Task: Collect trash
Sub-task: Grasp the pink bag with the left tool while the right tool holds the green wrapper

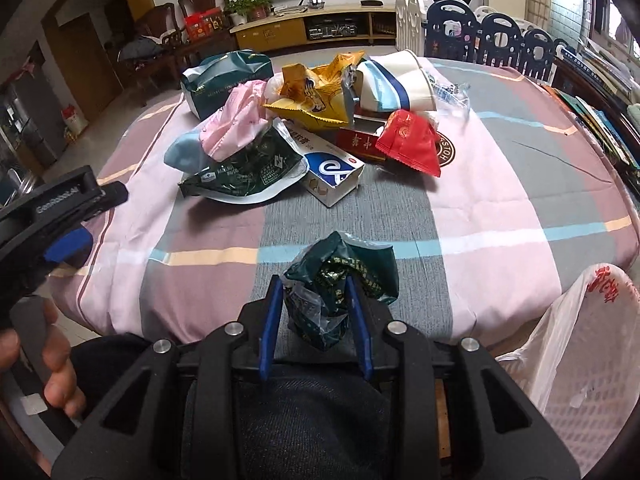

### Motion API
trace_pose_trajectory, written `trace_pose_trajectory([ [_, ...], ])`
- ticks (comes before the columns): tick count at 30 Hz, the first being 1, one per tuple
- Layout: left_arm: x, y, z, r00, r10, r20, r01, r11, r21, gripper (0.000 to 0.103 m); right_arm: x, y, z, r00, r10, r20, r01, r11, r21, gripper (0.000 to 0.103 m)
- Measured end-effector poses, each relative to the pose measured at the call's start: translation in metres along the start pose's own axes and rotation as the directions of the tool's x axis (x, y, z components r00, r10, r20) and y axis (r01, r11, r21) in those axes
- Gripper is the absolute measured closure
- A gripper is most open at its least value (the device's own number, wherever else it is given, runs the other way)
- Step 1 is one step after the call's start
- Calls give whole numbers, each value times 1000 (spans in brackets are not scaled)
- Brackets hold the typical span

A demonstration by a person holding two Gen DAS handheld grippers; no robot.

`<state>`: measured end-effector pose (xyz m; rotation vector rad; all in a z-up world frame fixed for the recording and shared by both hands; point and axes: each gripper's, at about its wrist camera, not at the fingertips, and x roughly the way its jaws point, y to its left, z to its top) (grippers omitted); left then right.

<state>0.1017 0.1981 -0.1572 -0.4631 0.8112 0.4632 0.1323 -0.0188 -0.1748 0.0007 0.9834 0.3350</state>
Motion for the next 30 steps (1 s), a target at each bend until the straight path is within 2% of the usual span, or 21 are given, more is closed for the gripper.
trace_pose_trajectory([
  [3, -2, -4, -3, 1000, 2, 2, -2, 999, 36, 25, 5, -5, 8, 1000, 5, -13, -5, 1000, 22, 70],
  [6, 0, -5, -7, 1000, 22, 2, -22, 998, 59, 20, 14, -5, 23, 998, -58, -9, 58, 998, 9, 70],
  [9, 3, -4, -11, 999, 32, -8, -32, 998, 63, 20, 23, -9, 40, 995, -95, 27, 95, 995, 5, 70],
  [13, 3, -4, -13, 999, 45, -6, -44, 996, 72, 20, 41, -8, 56, 994, -110, 24, 110, 994, -1, 70],
  [17, 4, -7, -15, 998, 56, -5, -55, 994, 95, 20, 50, -4, 59, 993, -119, 10, 119, 993, -18, 70],
  [30, 5, -10, -18, 998, 70, -1, -70, 990, 123, 20, 43, -2, 55, 989, -139, 41, 140, 990, -23, 70],
])
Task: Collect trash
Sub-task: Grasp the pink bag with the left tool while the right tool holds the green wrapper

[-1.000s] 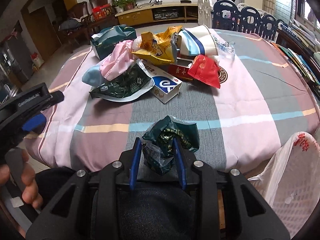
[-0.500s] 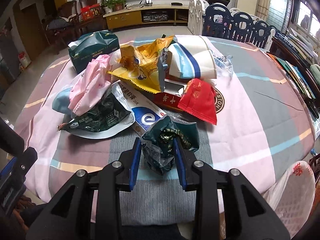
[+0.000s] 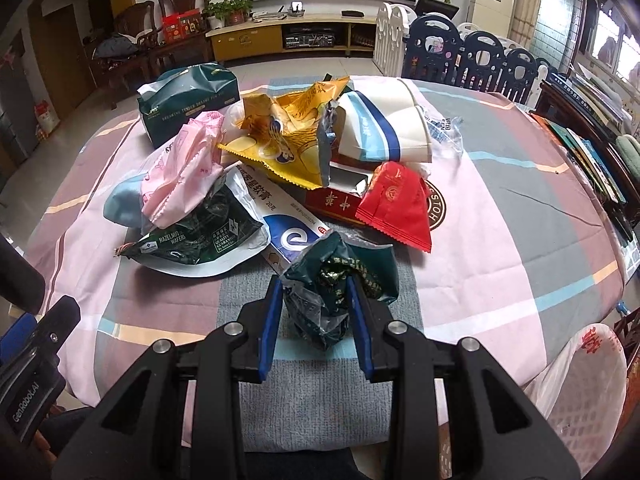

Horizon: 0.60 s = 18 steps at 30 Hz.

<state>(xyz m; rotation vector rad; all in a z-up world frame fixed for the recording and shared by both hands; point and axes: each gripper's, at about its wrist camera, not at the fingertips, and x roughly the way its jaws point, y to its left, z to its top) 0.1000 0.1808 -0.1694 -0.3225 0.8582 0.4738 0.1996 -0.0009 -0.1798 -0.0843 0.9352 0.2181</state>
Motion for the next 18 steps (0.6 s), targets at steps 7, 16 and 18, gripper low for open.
trace_pose_trajectory([
  [7, 8, -7, 7, 1000, -19, -16, 19, 1000, 17, 20, -2, -2, -6, 999, -34, 14, 34, 999, 22, 70],
  [16, 38, -40, 77, 975, -220, 18, 219, 974, 66, 25, -2, -9, -10, 999, -51, 5, 51, 997, 52, 70],
  [18, 51, -69, 85, 970, -244, -4, 241, 955, 172, 24, -1, -9, -11, 999, -52, 0, 52, 998, 47, 70],
])
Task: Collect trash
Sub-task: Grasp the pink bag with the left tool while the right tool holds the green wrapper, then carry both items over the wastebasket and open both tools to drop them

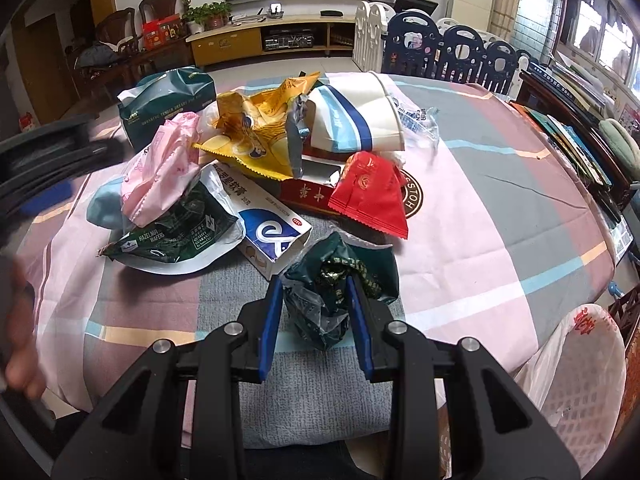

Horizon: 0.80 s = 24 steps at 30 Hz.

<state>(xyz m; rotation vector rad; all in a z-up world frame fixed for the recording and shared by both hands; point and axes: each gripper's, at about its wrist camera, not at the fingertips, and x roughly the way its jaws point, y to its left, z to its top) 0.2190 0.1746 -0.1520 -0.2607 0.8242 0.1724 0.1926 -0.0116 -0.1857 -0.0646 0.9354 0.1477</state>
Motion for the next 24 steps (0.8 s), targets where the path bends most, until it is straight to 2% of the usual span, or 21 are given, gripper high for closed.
trace_pose_trajectory([
  [1, 11, -11, 1, 1000, 9, -12, -9, 999, 48, 24, 1, 0, 0, 1000, -1, -3, 1, 1000, 0, 70],
  [3, 24, -22, 0, 999, 23, -38, -20, 997, 80, 25, 4, -1, 1, 1000, -1, -13, 1, 1000, 2, 70],
  [5, 34, -27, -5, 997, -1, -73, 7, 997, 79, 39, 7, -3, 1, 1000, 4, -28, -4, 1000, 11, 70],
  [6, 37, -28, -8, 996, -8, -87, 15, 996, 83, 51, 8, -4, 1, 1000, 7, -28, -6, 1000, 16, 70],
  [8, 38, -31, -11, 997, -5, -76, 13, 994, 110, 60, 8, -4, 0, 1000, 8, -26, -8, 1000, 15, 70],
  [10, 35, -32, -12, 998, -21, -58, 28, 992, 123, 78, 8, -4, 0, 1000, 8, -24, -8, 1000, 17, 70],
  [14, 21, -26, -14, 998, -67, -16, 68, 995, 79, 84, 3, -9, -1, 1000, 9, -4, -9, 999, 42, 70],
  [17, -3, -19, -14, 995, -77, 59, 74, 996, 48, 85, -12, -22, -1, 998, 19, 67, -24, 996, 84, 70],
  [19, -25, -13, -10, 990, -67, 127, 64, 998, 26, 86, -22, -30, 2, 996, 2, 94, -11, 995, 95, 70],
  [21, -47, -8, -8, 981, -67, 180, 66, 998, 10, 86, -35, -46, 6, 994, 22, 108, -34, 992, 119, 70],
  [24, -85, -8, -20, 972, -103, 213, 112, 993, -29, 86, -63, -79, 10, 989, 41, 140, -62, 987, 148, 70],
])
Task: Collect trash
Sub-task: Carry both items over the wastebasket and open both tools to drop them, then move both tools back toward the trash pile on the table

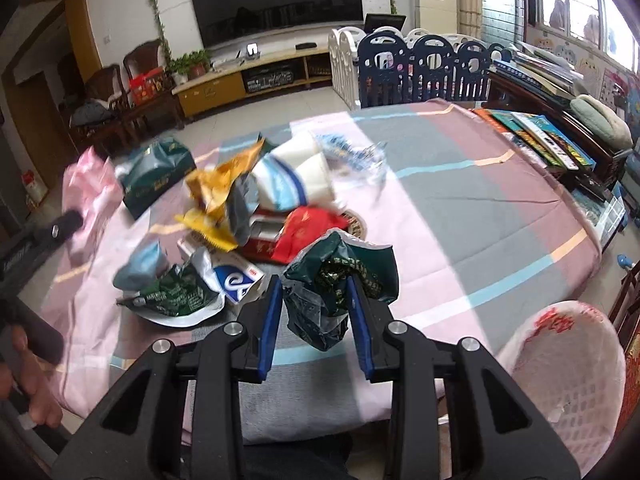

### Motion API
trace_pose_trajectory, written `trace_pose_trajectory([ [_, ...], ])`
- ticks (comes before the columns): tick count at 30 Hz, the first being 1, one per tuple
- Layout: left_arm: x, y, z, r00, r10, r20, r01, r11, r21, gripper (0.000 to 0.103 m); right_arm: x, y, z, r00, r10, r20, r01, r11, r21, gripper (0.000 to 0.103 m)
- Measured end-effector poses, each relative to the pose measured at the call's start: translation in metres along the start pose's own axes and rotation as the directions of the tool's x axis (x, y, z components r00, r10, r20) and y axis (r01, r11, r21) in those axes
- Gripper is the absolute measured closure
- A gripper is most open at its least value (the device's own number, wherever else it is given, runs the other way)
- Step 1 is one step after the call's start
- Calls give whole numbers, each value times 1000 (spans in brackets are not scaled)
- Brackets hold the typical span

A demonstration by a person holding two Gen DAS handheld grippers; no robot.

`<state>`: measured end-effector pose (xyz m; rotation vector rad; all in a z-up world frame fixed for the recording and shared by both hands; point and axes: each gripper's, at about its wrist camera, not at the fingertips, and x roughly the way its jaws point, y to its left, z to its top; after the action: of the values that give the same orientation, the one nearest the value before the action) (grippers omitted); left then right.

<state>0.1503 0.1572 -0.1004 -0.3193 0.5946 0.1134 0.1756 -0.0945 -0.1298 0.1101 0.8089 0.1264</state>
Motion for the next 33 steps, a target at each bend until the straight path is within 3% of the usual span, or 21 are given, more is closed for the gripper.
trace_pose_trajectory([
  [3, -26, -24, -16, 999, -36, -37, 36, 999, -2, 86, -32, -41, 6, 1000, -8, 18, 7, 1000, 10, 70],
  [5, -39, -57, -35, 990, -113, -85, 116, 993, 32, 86, -51, -81, 2, 1000, -22, -7, 22, 1000, 23, 70],
  [8, -53, -117, -70, 954, -239, -182, 261, 959, 108, 86, -70, -137, -17, 994, -85, -73, 89, 995, 52, 70],
  [9, -56, -139, -82, 935, -279, -221, 312, 940, 136, 86, -74, -155, -26, 989, -103, -106, 110, 992, 59, 70],
  [12, -59, -194, -115, 855, -388, -345, 465, 868, 177, 86, -80, -201, -56, 965, -170, -202, 187, 980, 69, 70],
  [14, -59, -224, -139, 774, -458, -438, 568, 807, 161, 86, -81, -225, -75, 944, -190, -268, 219, 972, 82, 68],
  [16, -57, -244, -161, 689, -509, -516, 652, 746, 133, 85, -81, -245, -86, 935, -152, -320, 204, 969, 138, 63],
  [17, -54, -251, -171, 658, -517, -547, 673, 730, 120, 85, -84, -254, -88, 937, -135, -322, 200, 964, 178, 59],
  [20, -44, -267, -194, 585, -516, -625, 714, 694, 95, 75, -98, -269, -83, 952, -127, -277, 201, 945, 257, 40],
  [21, -41, -270, -199, 580, -507, -638, 716, 691, 101, 59, -103, -270, -79, 959, -125, -256, 196, 941, 276, 38],
  [22, -41, -275, -205, 577, -495, -649, 719, 685, 116, 45, -108, -270, -74, 964, -126, -232, 192, 939, 286, 37],
  [24, -38, -276, -207, 587, -478, -654, 715, 684, 141, 33, -115, -266, -65, 970, -143, -195, 196, 939, 284, 36],
  [26, -37, -272, -202, 623, -455, -636, 687, 708, 166, 26, -119, -262, -58, 975, -152, -163, 194, 940, 282, 36],
  [28, -33, -261, -187, 683, -420, -598, 629, 754, 189, 21, -121, -255, -53, 980, -144, -138, 179, 942, 283, 33],
  [31, -32, -233, -155, 797, -345, -496, 499, 838, 219, 16, -117, -239, -46, 982, -135, -132, 166, 953, 255, 32],
  [33, -34, -216, -137, 850, -293, -437, 421, 877, 231, 14, -113, -224, -40, 982, -128, -140, 157, 961, 227, 32],
])
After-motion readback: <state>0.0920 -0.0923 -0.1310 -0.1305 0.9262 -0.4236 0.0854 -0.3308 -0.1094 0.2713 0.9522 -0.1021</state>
